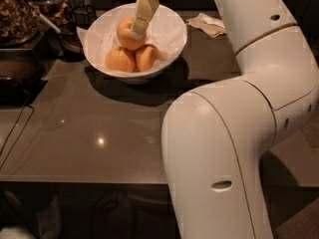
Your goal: Pick orange from white bowl
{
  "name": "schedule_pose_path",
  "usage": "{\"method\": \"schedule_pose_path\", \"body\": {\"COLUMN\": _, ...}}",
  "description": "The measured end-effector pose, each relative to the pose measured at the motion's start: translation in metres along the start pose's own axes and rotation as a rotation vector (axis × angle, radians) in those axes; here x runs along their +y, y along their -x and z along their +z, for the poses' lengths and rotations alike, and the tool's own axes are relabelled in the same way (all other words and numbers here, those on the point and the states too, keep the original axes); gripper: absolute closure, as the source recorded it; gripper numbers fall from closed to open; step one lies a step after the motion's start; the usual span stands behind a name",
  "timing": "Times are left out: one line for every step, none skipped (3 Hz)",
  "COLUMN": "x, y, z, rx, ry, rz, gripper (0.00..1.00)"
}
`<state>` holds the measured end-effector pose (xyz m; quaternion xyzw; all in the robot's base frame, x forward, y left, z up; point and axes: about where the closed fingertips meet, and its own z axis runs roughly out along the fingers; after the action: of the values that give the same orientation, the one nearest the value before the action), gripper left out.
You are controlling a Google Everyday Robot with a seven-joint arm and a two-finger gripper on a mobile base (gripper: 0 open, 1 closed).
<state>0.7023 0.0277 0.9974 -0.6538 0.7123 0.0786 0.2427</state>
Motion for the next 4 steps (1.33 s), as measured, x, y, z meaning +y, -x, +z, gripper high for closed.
{"method": "schedule_pose_path", "body": {"x": -0.007, "y": 0.004, "z": 0.009, "rx": 0.007, "ry": -0.005, "rz": 0.005, "gripper": 0.17}}
{"method": "schedule_pose_path", "body": {"x": -0.01, "y": 0.005, "z": 0.019, "rx": 0.016, "ry": -0.001, "rz": 0.012, "gripper": 0.17}}
{"method": "schedule_pose_path", "body": {"x": -0.013, "y": 0.002, "z": 0.031, "rx": 0.039, "ry": 0.008, "rz": 0.022, "gripper": 0.17}}
{"method": "schedule_pose_path", "body": {"x": -0.015, "y": -0.004, "z": 0.042, "rx": 0.061, "ry": 0.02, "rz": 0.036, "gripper": 0.16}}
